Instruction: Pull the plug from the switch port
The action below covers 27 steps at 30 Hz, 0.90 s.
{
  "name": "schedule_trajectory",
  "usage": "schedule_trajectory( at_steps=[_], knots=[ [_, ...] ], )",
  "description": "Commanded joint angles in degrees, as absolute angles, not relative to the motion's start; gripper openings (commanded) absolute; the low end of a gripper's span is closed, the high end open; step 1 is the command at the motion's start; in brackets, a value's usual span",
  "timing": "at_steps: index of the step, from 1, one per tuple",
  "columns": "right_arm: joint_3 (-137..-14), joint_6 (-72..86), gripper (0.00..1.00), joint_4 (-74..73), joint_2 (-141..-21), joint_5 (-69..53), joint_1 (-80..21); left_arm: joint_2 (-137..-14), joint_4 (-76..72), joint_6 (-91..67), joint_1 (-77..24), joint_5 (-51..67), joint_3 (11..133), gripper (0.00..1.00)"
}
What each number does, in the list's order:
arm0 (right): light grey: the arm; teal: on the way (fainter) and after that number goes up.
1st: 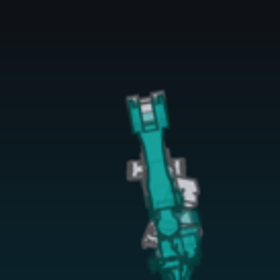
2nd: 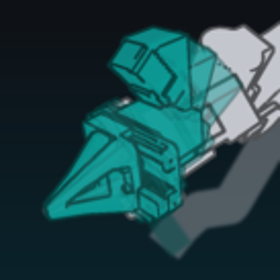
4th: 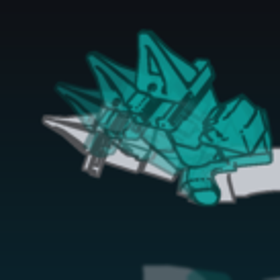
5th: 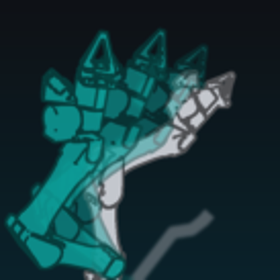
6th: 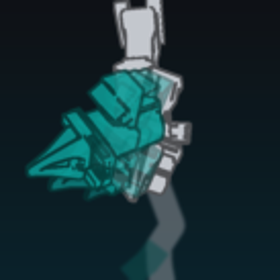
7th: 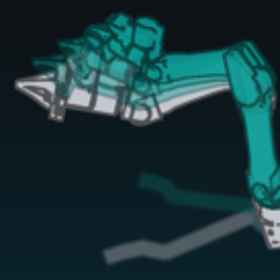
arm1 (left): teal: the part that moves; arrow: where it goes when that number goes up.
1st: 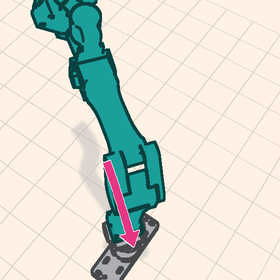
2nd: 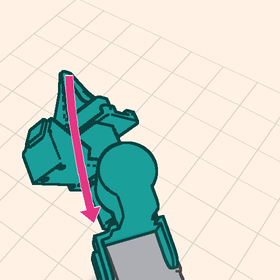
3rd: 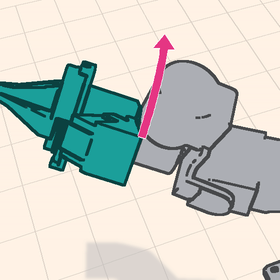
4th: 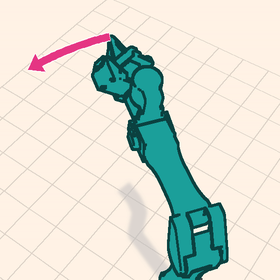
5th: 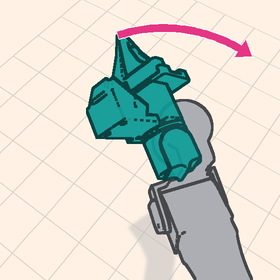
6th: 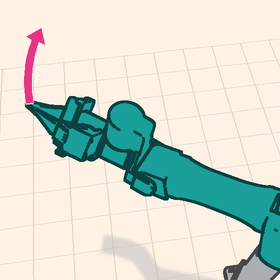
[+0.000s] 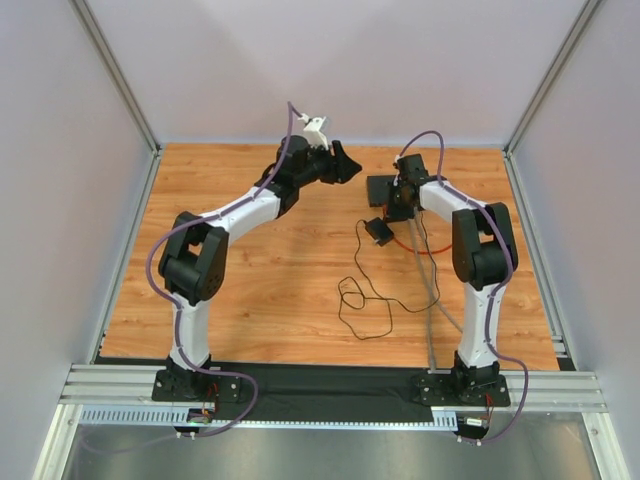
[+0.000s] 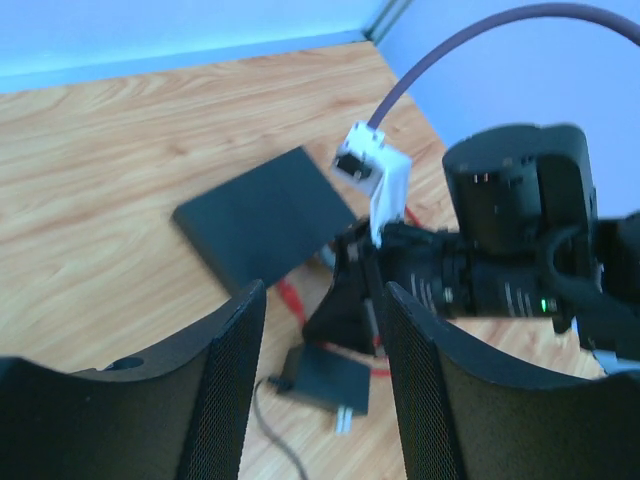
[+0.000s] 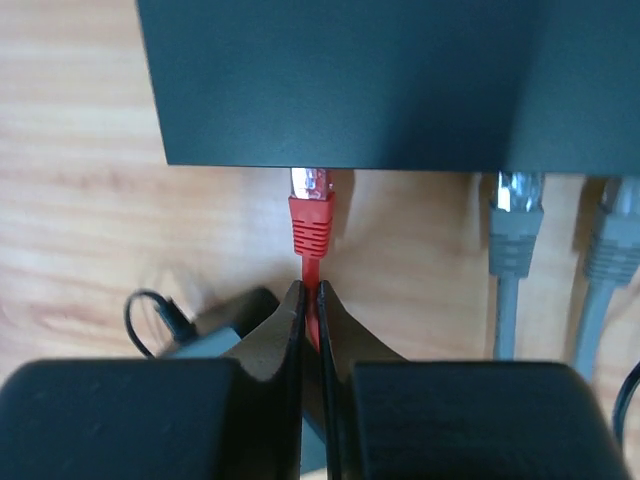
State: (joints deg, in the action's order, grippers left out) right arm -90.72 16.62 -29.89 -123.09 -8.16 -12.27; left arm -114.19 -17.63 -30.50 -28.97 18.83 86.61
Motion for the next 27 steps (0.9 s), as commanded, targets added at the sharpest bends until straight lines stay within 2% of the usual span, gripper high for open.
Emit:
schedule_trajectory(
  at_steps=[1, 4, 5, 6, 8, 9, 11, 16, 19, 21, 27],
  knots=[
    [-83.34, 16.61, 0.05, -26.56, -117.87, -10.11, -12.48, -119.43, -17.40, -28.65, -31.11, 18.81, 92.97, 0.59],
    [-80.33, 16.52, 0.14, -24.26, -114.70, -10.37, -12.48, -124.44, -12.76, -29.45, -32.16, 20.39, 101.14, 0.58],
    [-80.25, 16.61, 0.21, -24.26, -113.13, -9.94, -12.39, -125.67, -10.83, -29.18, -32.52, 20.48, 103.51, 0.57],
    [-79.64, 16.70, 0.34, -24.08, -112.25, -9.32, -12.48, -127.86, -8.29, -28.92, -32.87, 19.70, 107.71, 0.57],
    [-78.58, 17.14, 0.45, -22.68, -109.44, -8.09, -12.31, -130.85, -6.69, -27.25, -34.36, 20.47, 113.69, 0.56],
    [-78.05, 17.23, 0.47, -22.24, -108.47, -7.82, -12.13, -131.74, -3.98, -26.38, -34.89, 20.22, 115.64, 0.56],
    [-77.17, 18.01, 0.48, -21.97, -105.75, -6.69, -11.34, -133.24, -1.77, -24.70, -35.77, 18.12, 118.55, 0.57],
    [-75.33, 20.21, 0.50, -24.08, -101.26, -1.95, -7.65, -135.17, -3.78, -26.72, -35.77, 18.37, 116.36, 0.56],
    [-75.32, 21.53, 0.50, -24.26, -101.69, -0.62, -5.02, -141.13, 3.41, -25.32, -35.95, 23.72, 125.65, 0.56],
    [-74.97, 22.50, 0.50, -22.77, -102.30, -2.27, -3.35, -145.45, 6.15, -24.87, -35.95, 25.75, 131.56, 0.56],
    [-73.13, 26.36, 0.51, -16.19, -105.73, -6.83, -0.53, -148.71, 3.43, -27.15, -35.95, 24.08, 132.89, 0.54]
  ],
)
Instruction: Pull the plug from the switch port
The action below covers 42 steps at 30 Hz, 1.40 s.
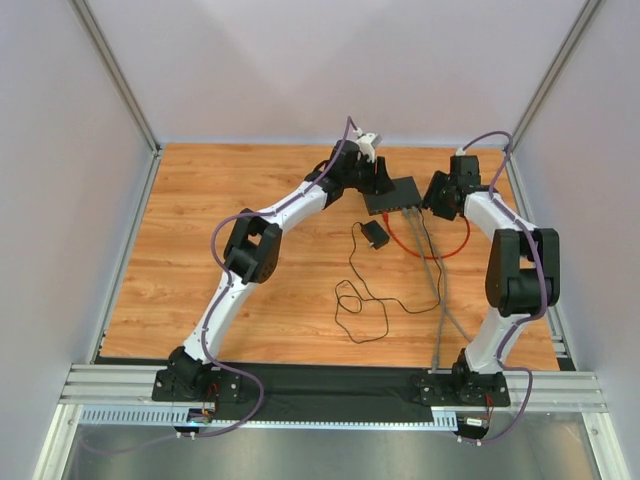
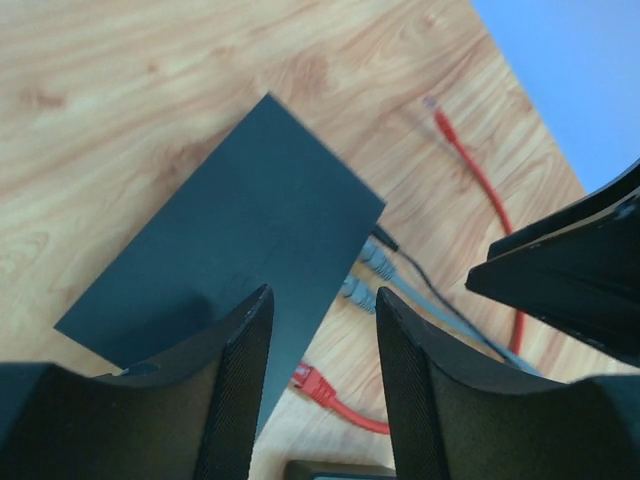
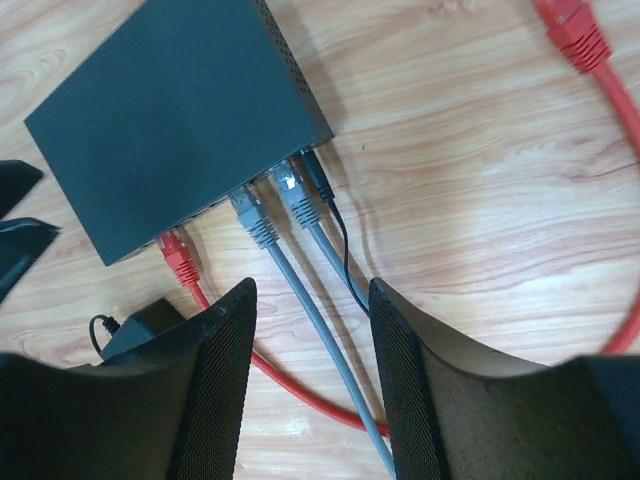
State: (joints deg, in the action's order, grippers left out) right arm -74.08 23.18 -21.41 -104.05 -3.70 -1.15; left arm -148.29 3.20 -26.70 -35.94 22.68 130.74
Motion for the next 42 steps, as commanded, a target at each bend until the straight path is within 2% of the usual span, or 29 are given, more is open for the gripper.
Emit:
schedule_trajectory(
  at_steps=[1, 8, 13, 19, 26, 30, 37, 42],
  knots=[
    [-72.60, 26.98, 0.51, -14.95, -106.17, -8.42, 1.21, -148.97, 2.82, -27.68, -35.95, 24.95, 132.80, 0.53],
    [-64.51, 36.29, 0.46, 4.38, -110.38, -25.12, 8.25, -151.00, 0.62, -31.55, -36.04, 25.58, 132.45, 0.49],
    [-68.28, 36.91, 0.45, 4.14, -114.86, -26.28, 8.53, -150.82, 3.68, -32.17, -35.95, 22.07, 131.84, 0.48],
    [-68.99, 37.35, 0.41, 4.31, -115.75, -26.81, 8.61, -151.08, 8.25, -35.60, -35.95, 18.47, 130.52, 0.40],
    [-69.52, 38.06, 0.40, 3.43, -116.72, -27.60, 8.61, -150.12, 11.86, -30.42, -36.38, 13.89, 130.61, 0.39],
    [-69.35, 38.06, 0.40, 2.99, -116.72, -27.25, 8.53, -148.45, 11.78, -24.10, -37.09, 12.66, 129.91, 0.42],
    [-70.49, 38.06, 0.38, 2.02, -117.51, -28.56, 8.17, -145.03, 13.01, -9.42, -40.34, 8.11, 130.34, 0.56],
    [-71.28, 37.36, 0.35, 0.97, -117.95, -28.39, 7.03, -143.79, 12.83, -6.86, -40.87, 7.03, 129.02, 0.57]
  ],
)
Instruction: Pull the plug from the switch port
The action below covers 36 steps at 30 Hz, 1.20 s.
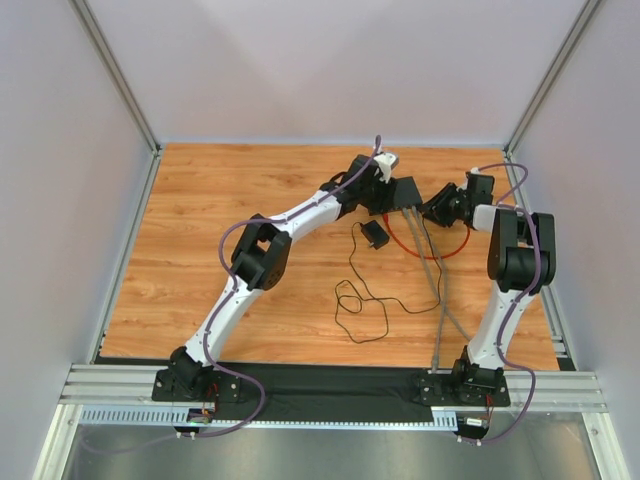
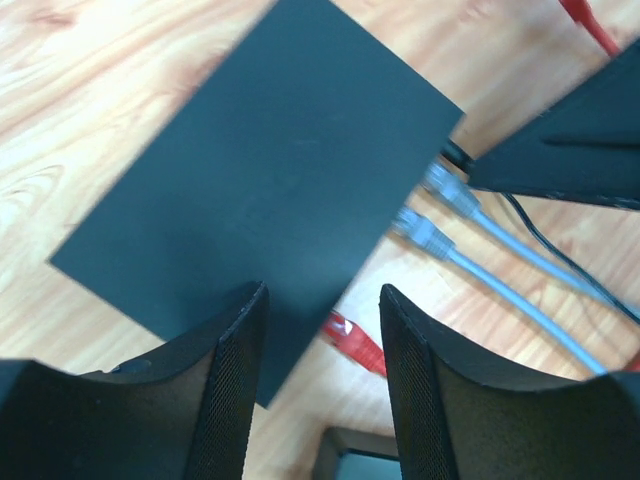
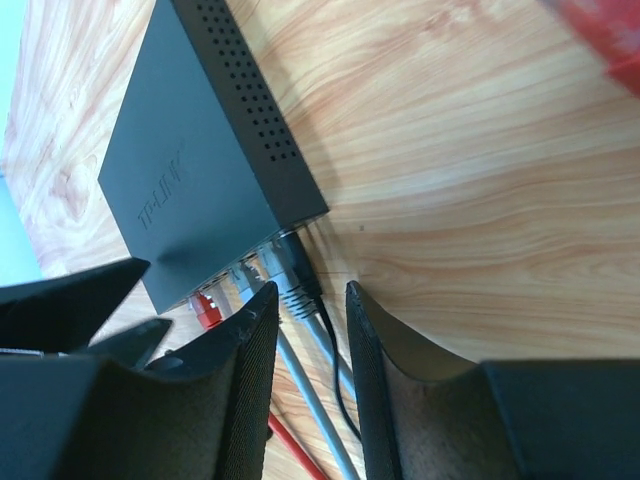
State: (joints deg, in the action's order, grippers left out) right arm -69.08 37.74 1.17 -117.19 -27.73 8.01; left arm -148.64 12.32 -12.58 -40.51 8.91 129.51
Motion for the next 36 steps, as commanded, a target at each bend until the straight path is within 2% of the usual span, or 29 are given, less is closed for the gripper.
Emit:
schedule_trajectory(
  at_steps=[1, 10, 14, 26, 36],
  knots=[
    [-71.37, 37.35, 0.35, 0.79, -117.95, -28.21, 6.94, -143.70, 12.92, -6.16, -41.04, 7.55, 129.11, 0.57],
    [-70.93, 37.27, 0.33, 0.97, -117.77, -28.57, 5.72, -143.96, 12.48, 7.37, -42.63, 4.31, 129.37, 0.62],
    [-70.93, 37.44, 0.33, 0.79, -117.77, -28.83, 5.36, -144.49, 12.04, 10.97, -42.89, 6.33, 129.73, 0.63],
    [-71.37, 37.36, 0.33, 0.18, -117.34, -28.57, 3.43, -144.93, 12.39, 15.28, -43.42, 8.09, 129.46, 0.69],
    [-72.51, 33.66, 0.35, -5.71, -115.49, -23.73, 3.43, -148.01, 13.97, 27.59, -44.30, 0.18, 131.39, 0.70]
  ],
)
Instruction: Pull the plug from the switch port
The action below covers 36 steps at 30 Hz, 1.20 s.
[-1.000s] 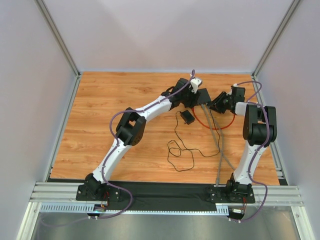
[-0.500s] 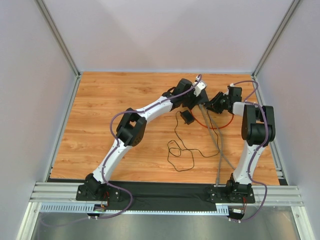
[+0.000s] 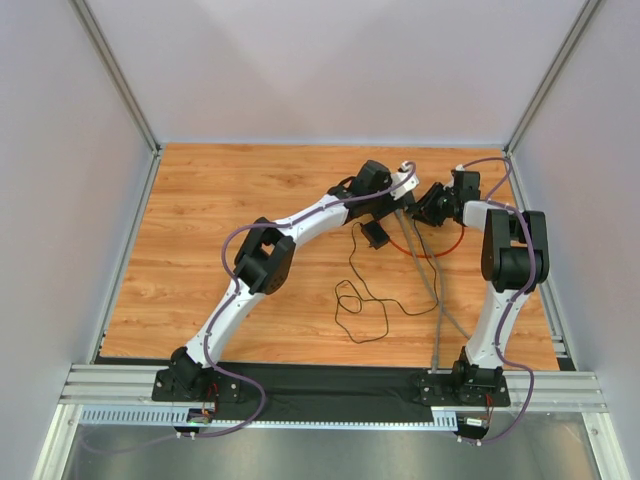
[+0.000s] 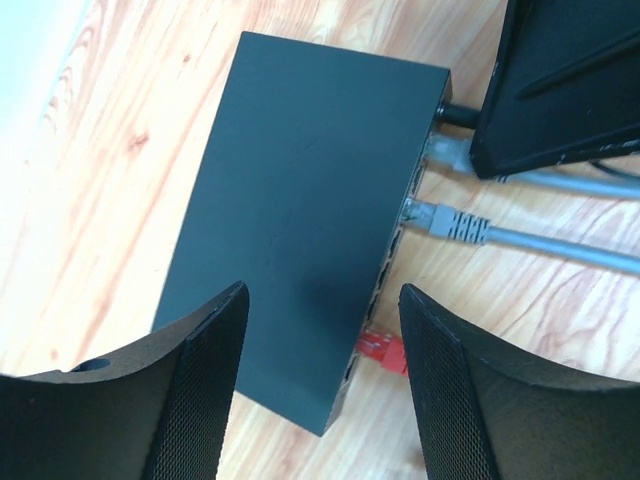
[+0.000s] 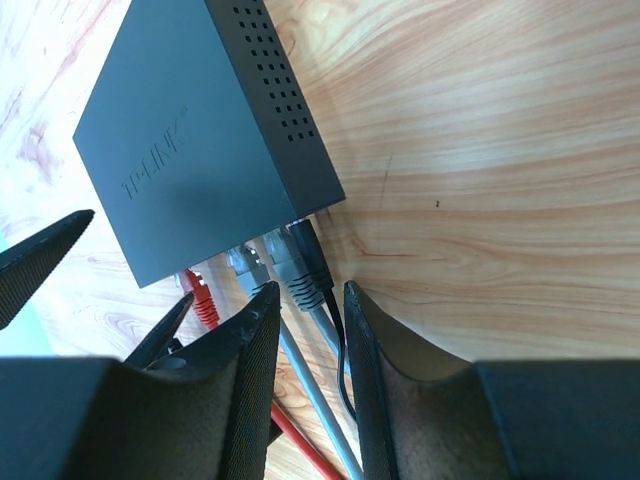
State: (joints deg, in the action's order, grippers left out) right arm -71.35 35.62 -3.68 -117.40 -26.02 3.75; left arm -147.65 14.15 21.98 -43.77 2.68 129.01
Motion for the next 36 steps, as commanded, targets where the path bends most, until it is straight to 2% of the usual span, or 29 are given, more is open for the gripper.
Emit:
schedule_trajectory(
  at_steps=[1, 5, 13, 23, 28, 36],
  knots=[
    [-72.51, 33.75, 0.35, -5.54, -115.58, -23.73, 3.43, -148.27, 14.32, 28.21, -44.30, 0.18, 131.83, 0.70],
    [-72.25, 33.75, 0.35, -4.31, -115.32, -24.17, 3.43, -146.35, 12.14, 25.76, -44.30, -2.46, 128.96, 0.66],
    [-74.96, 31.64, 0.41, -6.41, -115.31, -20.13, 3.43, -143.53, 9.14, 22.85, -44.30, 1.14, 125.07, 0.67],
    [-79.19, 31.38, 0.45, -8.00, -118.04, -18.98, 3.43, -136.15, 1.40, 14.95, -43.86, -3.69, 116.28, 0.69],
    [-80.95, 30.85, 0.45, -10.80, -117.78, -16.45, 3.25, -131.94, 1.85, 2.24, -41.32, -5.70, 113.22, 0.69],
    [-77.09, 22.07, 0.48, -14.41, -107.42, -7.83, -4.91, -121.74, -1.15, -13.70, -34.81, -11.33, 100.02, 0.66]
  ],
)
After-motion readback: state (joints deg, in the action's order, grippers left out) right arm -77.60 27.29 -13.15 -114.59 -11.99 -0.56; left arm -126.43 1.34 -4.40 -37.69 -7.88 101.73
